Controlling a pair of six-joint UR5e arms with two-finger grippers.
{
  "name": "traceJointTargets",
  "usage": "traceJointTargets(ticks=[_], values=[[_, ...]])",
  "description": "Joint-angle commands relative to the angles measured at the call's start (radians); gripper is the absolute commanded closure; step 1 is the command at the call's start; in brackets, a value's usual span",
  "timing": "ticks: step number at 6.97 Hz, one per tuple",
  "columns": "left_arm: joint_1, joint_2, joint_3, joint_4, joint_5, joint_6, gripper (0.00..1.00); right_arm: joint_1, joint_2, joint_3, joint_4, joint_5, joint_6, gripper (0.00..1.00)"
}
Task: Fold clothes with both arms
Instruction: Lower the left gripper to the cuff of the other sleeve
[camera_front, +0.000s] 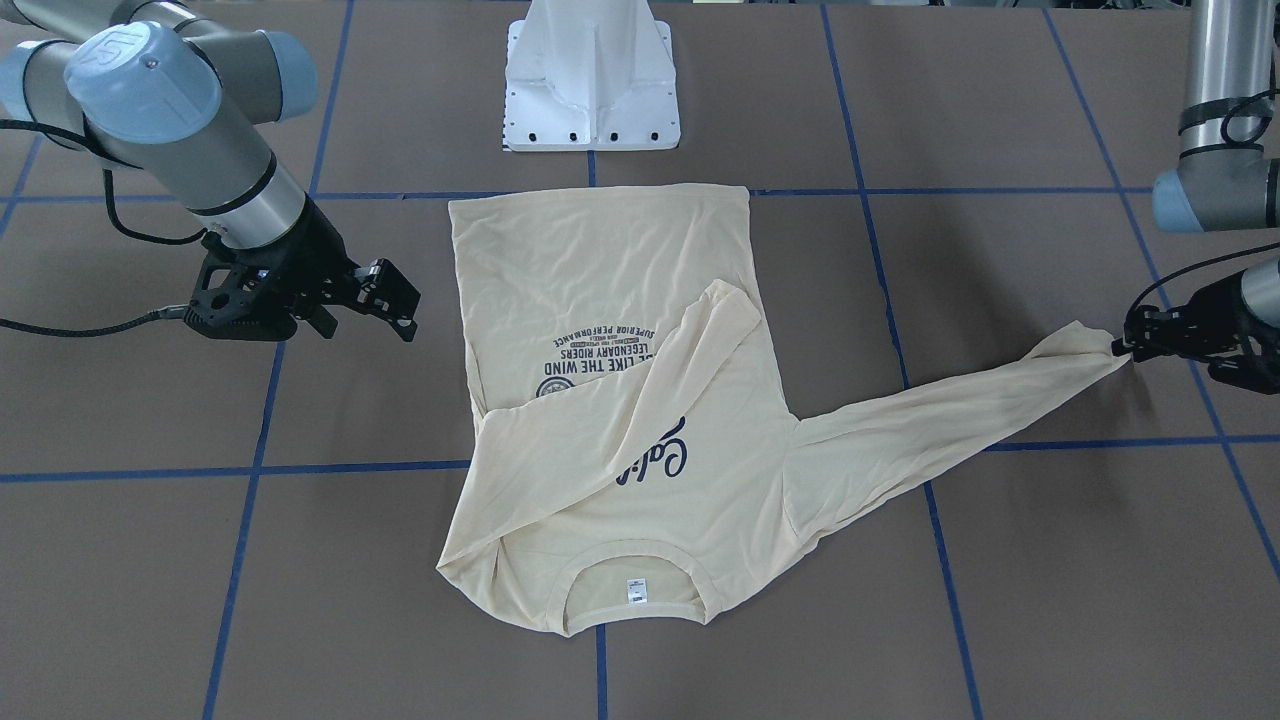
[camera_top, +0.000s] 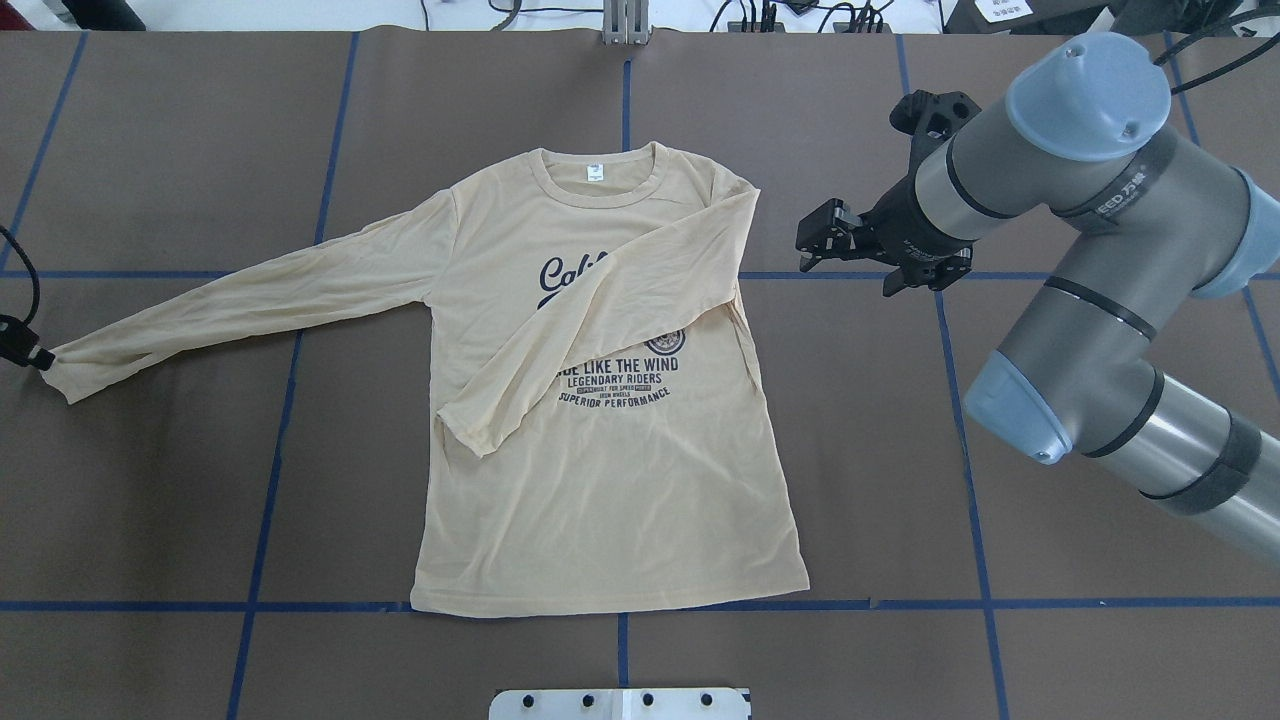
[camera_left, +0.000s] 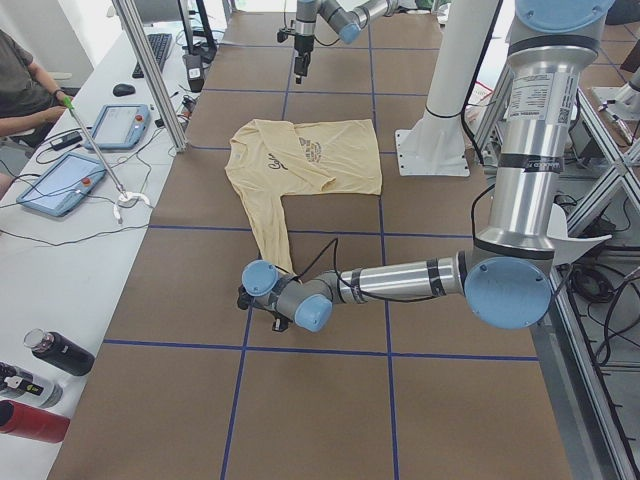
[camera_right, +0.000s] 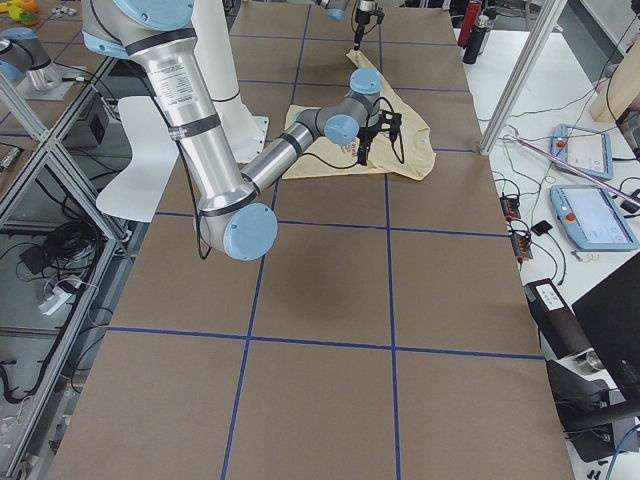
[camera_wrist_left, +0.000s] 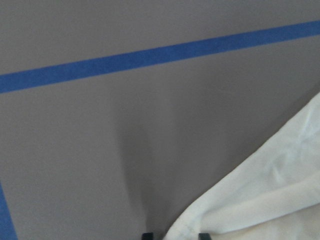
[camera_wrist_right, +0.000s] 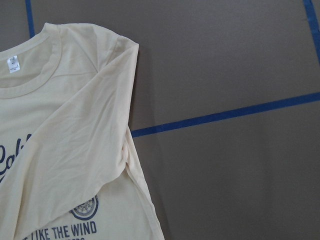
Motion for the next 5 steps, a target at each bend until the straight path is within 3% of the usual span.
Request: traceJointTargets(ticks=[1, 2, 5], values=[[0.002, -0.001, 0.000, 0.000, 0.000, 0.001, 0.89, 0.000, 0.000, -0.001, 0.000, 0.000, 0.000, 0.01], [0.002, 0.000, -0.001, 0.000, -0.002, 0.000, 1.00, 0.000, 0.000, -0.001, 0.000, 0.000, 0.000, 0.01], [-0.002, 0.002, -0.070, 0.009, -0.058, 0.000, 1.00, 0.000, 0.000, -0.002, -0.002, 0.000, 0.000, 0.01]])
